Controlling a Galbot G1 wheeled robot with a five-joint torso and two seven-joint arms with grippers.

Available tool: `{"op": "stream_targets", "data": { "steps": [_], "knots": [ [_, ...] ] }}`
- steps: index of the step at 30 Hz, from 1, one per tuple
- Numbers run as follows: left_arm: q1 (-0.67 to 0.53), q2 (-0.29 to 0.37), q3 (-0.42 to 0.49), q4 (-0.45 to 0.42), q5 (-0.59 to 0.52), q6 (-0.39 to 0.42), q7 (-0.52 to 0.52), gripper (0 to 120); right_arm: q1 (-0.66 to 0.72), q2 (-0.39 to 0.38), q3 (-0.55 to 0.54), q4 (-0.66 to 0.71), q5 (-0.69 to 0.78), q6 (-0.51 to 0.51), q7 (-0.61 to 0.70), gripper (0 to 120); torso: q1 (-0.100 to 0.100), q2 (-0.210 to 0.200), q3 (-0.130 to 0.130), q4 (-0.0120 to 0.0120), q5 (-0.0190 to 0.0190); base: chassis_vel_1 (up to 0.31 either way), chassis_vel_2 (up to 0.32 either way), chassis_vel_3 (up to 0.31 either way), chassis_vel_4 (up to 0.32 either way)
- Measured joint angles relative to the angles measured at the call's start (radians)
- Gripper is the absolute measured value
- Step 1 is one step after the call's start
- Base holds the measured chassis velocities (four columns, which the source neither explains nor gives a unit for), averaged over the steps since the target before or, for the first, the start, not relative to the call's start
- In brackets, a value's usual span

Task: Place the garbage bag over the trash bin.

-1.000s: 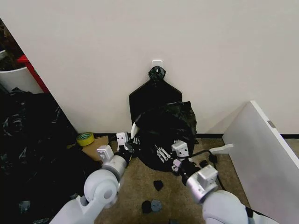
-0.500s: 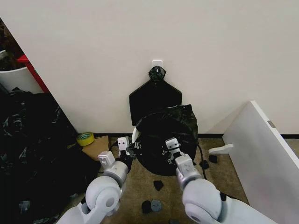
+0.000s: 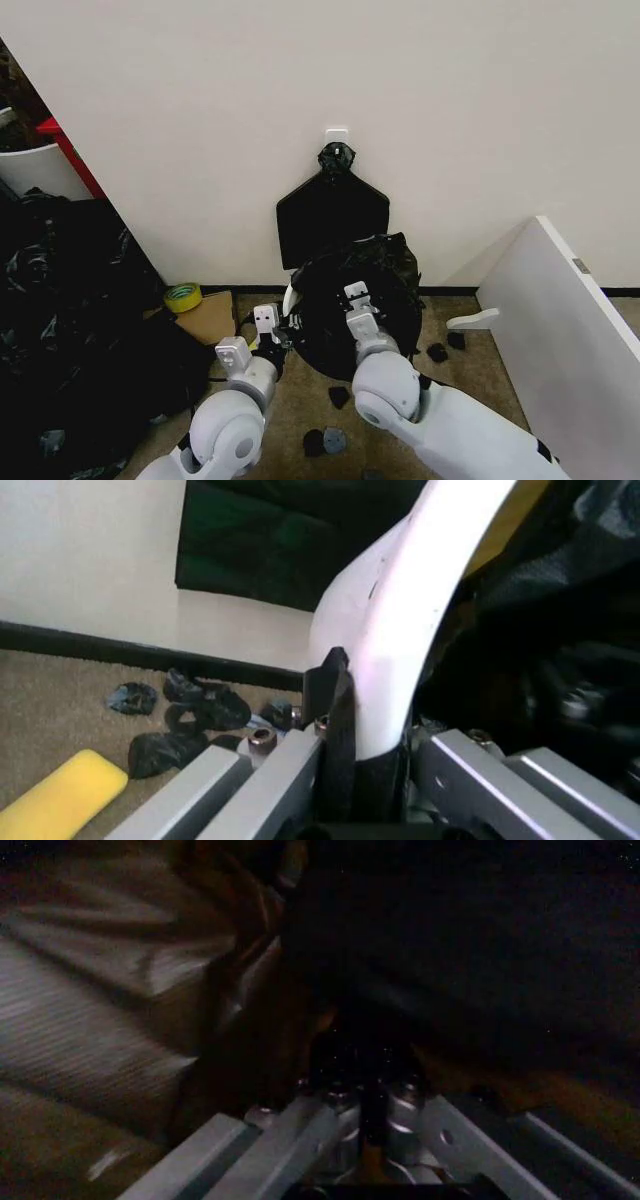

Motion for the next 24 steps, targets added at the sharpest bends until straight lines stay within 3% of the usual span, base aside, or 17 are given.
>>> {"op": "stream_targets", "data": {
  "steps": [8,19,24],
  "knots": [
    [0.016,0.016,0.004,-0.015,0.042,-0.010,0.017,0,0.025,-0.008,0.037,-0.067,0.009,-0.007,-0.025,0,0.000,0.000,0.000,0.0000,0.0001,0.000,0.000,0.000,0.000],
    [-0.005,0.022,-0.005,0.023,0.086,-0.065,0.061,0,-0.062,-0.066,0.060,0.148,0.213,-0.005,-0.089,0,0.000,0.000,0.000,-0.0002,0.0000,0.000,0.000,0.000,0.000],
    [0.004,0.026,-0.011,0.027,0.113,-0.094,0.084,0,-0.060,-0.059,0.058,0.164,0.272,-0.023,-0.092,0,0.000,0.000,0.000,0.0000,0.0000,0.000,0.000,0.000,0.000]
  ]
}}
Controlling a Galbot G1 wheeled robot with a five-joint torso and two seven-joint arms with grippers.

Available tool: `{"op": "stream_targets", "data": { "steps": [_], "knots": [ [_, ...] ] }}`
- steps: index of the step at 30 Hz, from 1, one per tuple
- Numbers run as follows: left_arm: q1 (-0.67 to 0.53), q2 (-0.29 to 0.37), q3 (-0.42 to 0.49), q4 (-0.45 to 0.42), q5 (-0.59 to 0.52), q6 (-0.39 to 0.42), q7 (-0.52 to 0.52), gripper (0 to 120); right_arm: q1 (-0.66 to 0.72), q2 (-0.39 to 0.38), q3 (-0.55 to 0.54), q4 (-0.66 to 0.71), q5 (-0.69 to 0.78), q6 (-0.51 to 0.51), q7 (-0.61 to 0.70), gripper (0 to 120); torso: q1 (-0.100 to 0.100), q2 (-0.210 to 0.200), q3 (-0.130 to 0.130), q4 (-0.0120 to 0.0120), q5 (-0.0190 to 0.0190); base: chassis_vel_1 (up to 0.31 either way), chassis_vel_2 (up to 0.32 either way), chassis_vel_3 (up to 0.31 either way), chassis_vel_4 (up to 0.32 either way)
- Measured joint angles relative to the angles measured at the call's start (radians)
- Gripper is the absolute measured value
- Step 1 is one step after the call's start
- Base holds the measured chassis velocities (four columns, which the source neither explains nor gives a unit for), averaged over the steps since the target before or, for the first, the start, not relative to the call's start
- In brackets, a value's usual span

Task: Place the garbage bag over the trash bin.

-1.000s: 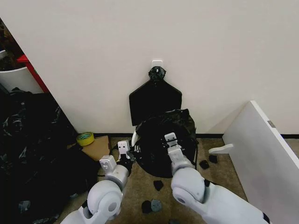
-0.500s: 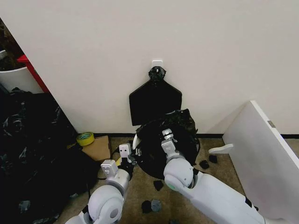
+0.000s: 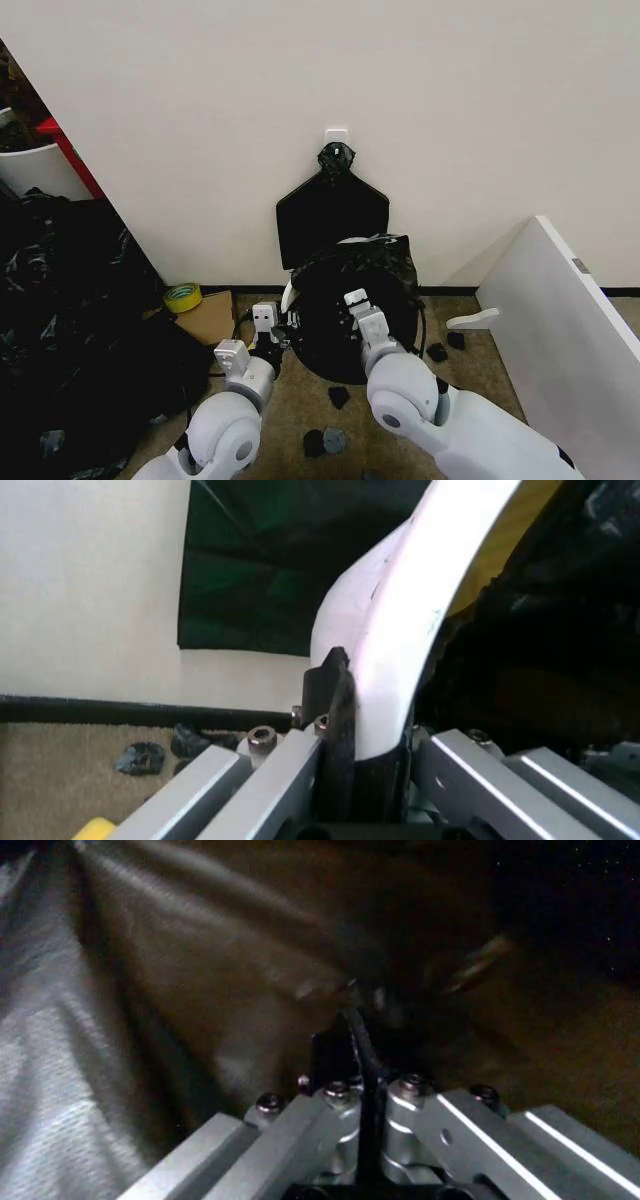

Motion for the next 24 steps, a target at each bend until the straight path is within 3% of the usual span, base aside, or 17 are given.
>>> {"op": "stream_targets", "data": {
  "steps": [6,15,18,24],
  "knots": [
    [0.018,0.008,-0.012,-0.024,-0.001,-0.016,0.012,0,0.021,0.012,-0.010,-0.043,0.023,-0.008,0.013,0,0.000,0.000,0.000,0.0000,0.0000,0.000,0.000,0.000,0.000],
    [0.038,0.010,-0.014,-0.062,-0.018,-0.012,0.013,0,0.045,0.017,-0.031,-0.116,-0.140,-0.006,-0.011,0,0.000,0.000,0.000,0.0000,0.0000,0.000,0.000,0.000,0.000],
    [0.042,0.017,-0.013,-0.063,-0.019,-0.009,0.013,0,0.047,0.010,-0.019,-0.162,-0.234,0.050,-0.071,0,0.000,0.000,0.000,0.0000,0.0002,0.000,0.000,0.000,0.000],
    [0.031,0.017,-0.015,-0.051,-0.033,-0.008,0.013,0,0.010,-0.007,0.006,-0.127,-0.227,0.125,-0.117,0,0.000,0.000,0.000,0.0001,0.0001,0.000,0.000,0.000,0.000]
  ]
}}
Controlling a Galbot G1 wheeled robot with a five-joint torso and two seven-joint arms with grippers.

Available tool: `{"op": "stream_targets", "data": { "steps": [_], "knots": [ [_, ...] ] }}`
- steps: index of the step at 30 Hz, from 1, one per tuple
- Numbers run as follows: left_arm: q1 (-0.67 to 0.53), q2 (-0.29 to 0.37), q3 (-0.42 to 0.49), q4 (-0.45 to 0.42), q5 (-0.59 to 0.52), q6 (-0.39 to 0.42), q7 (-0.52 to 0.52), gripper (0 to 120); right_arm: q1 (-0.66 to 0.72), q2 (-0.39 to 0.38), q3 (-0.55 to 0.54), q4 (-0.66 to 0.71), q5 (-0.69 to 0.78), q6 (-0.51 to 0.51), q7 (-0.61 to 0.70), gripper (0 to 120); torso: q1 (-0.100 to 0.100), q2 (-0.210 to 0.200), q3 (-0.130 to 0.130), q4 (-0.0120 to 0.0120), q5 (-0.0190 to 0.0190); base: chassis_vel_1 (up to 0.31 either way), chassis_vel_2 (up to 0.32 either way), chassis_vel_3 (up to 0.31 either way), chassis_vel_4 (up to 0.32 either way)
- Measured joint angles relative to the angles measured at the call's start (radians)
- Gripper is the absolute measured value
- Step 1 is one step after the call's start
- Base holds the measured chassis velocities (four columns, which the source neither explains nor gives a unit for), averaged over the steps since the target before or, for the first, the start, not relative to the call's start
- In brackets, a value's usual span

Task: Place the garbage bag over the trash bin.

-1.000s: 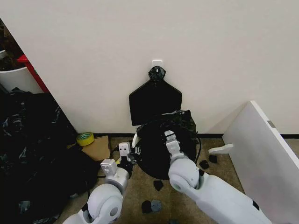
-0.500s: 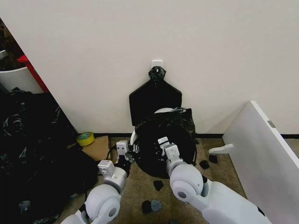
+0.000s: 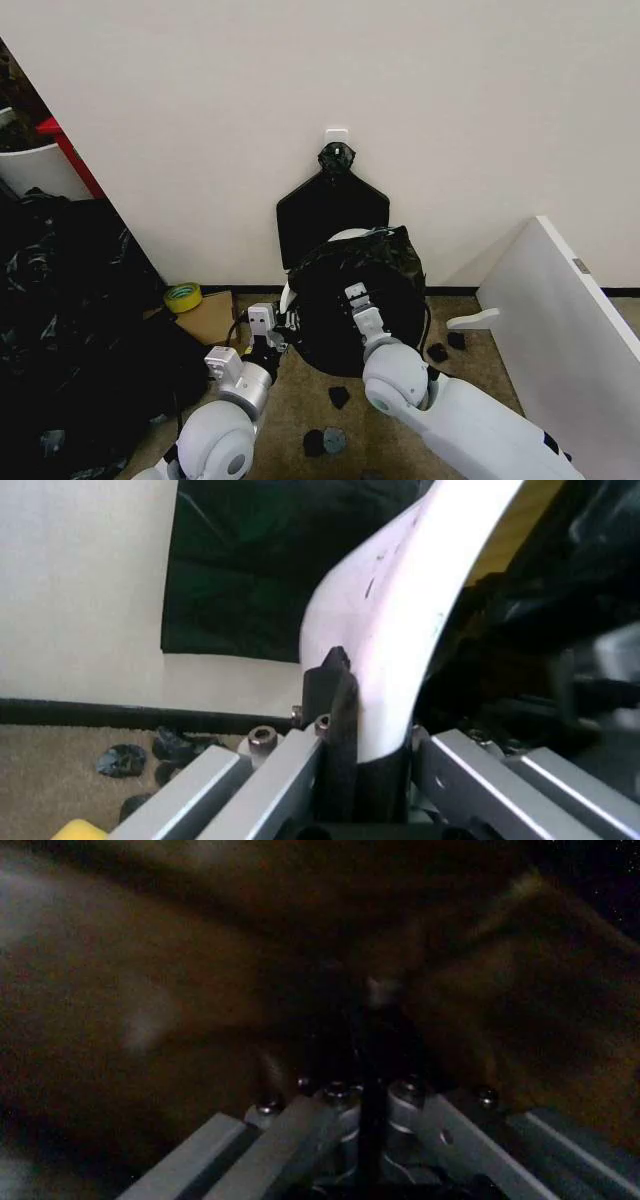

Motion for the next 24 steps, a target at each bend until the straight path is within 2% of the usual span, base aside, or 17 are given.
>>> {"op": "stream_targets", "data": {
  "steps": [7,10,11,13,16,17,20,23,24],
  "knots": [
    [-0.043,-0.008,-0.017,0.032,-0.065,0.015,-0.019,0,-0.086,-0.066,-0.003,0.127,-0.027,0.071,-0.061,0,0.000,0.000,0.000,-0.0002,-0.0001,0.000,0.000,0.000,0.000],
    [-0.060,-0.011,-0.020,0.055,-0.087,0.025,-0.024,0,-0.138,-0.108,0.003,0.154,-0.138,0.238,-0.179,0,0.000,0.000,0.000,-0.0003,0.0000,0.000,0.000,0.000,0.000],
    [-0.060,-0.011,-0.020,0.055,-0.087,0.025,-0.024,0,-0.138,-0.108,0.003,0.154,-0.138,0.238,-0.179,0,0.000,0.000,0.000,-0.0003,0.0000,0.000,0.000,0.000,0.000],
    [-0.065,-0.014,-0.020,0.068,-0.090,0.028,-0.025,0,-0.171,-0.133,0.028,0.130,-0.247,0.425,-0.296,1,0.000,0.000,0.000,-0.0001,0.0000,0.000,0.000,0.000,0.000],
    [-0.072,-0.012,-0.021,0.087,-0.091,0.028,-0.024,0,-0.217,-0.169,0.099,0.093,-0.346,0.714,-0.521,13,0.000,0.000,0.000,0.0000,0.0000,0.000,0.000,0.000,0.000],
    [-0.072,-0.012,-0.021,0.087,-0.091,0.028,-0.024,0,-0.217,-0.169,0.099,0.093,-0.346,0.714,-0.521,13,0.000,0.000,0.000,0.0000,0.0000,0.000,0.000,0.000,0.000],
    [-0.086,0.000,-0.032,0.105,-0.115,0.031,-0.024,0,-0.259,-0.197,0.215,0.093,-0.337,0.889,-0.737,28,0.000,0.000,0.000,-0.0002,-0.0001,0.000,0.000,0.000,0.000],
    [-0.104,0.006,-0.044,0.115,-0.171,0.058,-0.040,0,-0.271,-0.208,0.274,0.120,-0.324,0.935,-0.777,39,0.000,0.000,0.000,-0.0001,0.0001,0.000,0.000,0.000,0.000],
    [-0.104,0.006,-0.044,0.115,-0.171,0.058,-0.040,0,-0.271,-0.208,0.274,0.120,-0.324,0.935,-0.777,39,0.000,0.000,0.000,-0.0001,0.0001,0.000,0.000,0.000,0.000]
  ]
}}
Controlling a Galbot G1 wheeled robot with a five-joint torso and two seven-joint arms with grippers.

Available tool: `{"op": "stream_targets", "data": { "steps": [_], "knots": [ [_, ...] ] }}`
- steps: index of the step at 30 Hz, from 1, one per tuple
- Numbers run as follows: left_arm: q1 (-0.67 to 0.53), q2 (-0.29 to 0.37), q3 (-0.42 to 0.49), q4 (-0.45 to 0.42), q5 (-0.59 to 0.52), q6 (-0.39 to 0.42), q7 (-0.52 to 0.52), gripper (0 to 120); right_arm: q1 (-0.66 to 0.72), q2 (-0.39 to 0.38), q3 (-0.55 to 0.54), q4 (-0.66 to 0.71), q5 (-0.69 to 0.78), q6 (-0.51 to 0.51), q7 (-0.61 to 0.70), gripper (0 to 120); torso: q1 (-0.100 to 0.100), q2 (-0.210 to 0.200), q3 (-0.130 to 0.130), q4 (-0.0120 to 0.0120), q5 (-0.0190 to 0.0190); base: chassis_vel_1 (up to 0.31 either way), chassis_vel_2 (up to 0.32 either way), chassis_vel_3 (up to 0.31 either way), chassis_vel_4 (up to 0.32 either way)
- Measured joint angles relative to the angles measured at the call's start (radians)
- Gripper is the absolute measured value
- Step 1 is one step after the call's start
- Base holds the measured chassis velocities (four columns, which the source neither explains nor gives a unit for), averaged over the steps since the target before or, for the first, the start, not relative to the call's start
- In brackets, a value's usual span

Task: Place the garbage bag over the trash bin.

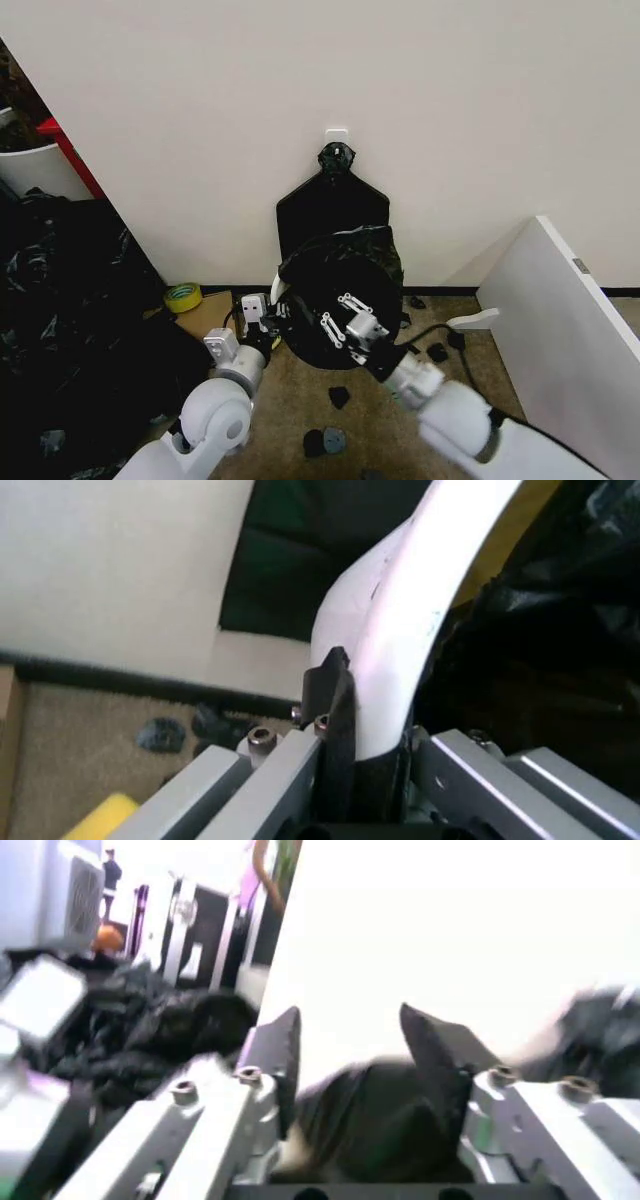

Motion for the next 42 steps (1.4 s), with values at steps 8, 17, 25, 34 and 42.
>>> {"op": "stream_targets", "data": {
  "steps": [8,17,25,34,42],
  "knots": [
    [-0.005,-0.107,-0.050,-0.019,-0.389,0.208,-0.203,0,-0.038,0.020,0.022,0.125,-0.094,-0.175,0.324,69,0.000,0.000,0.000,0.0000,-0.0002,0.000,0.000,0.000,0.000],
    [0.003,-0.241,-0.253,-0.043,-0.689,0.331,-0.379,0,-0.128,0.027,0.041,0.175,0.051,-0.053,0.234,98,0.000,0.000,0.000,0.0001,-0.0001,0.000,0.000,0.000,0.000],
    [-0.002,-0.277,-0.416,-0.031,-0.870,0.386,-0.438,0,-0.119,-0.001,0.115,0.025,0.146,0.186,-0.109,100,0.000,0.000,0.000,0.0001,-0.0001,0.000,0.000,0.000,0.000],
    [-0.027,-0.243,-0.495,-0.006,-0.968,0.438,-0.474,0,-0.107,0.005,0.174,-0.106,0.064,0.219,-0.172,100,0.000,0.000,0.000,0.0000,-0.0001,0.000,0.000,0.000,0.000],
    [0.019,-0.170,-0.350,-0.036,-0.836,0.454,-0.482,0,-0.086,0.034,0.140,-0.044,0.103,0.182,0.000,100,0.000,0.000,0.000,-0.0002,-0.0004,0.000,0.000,0.000,0.000]
  ]
}}
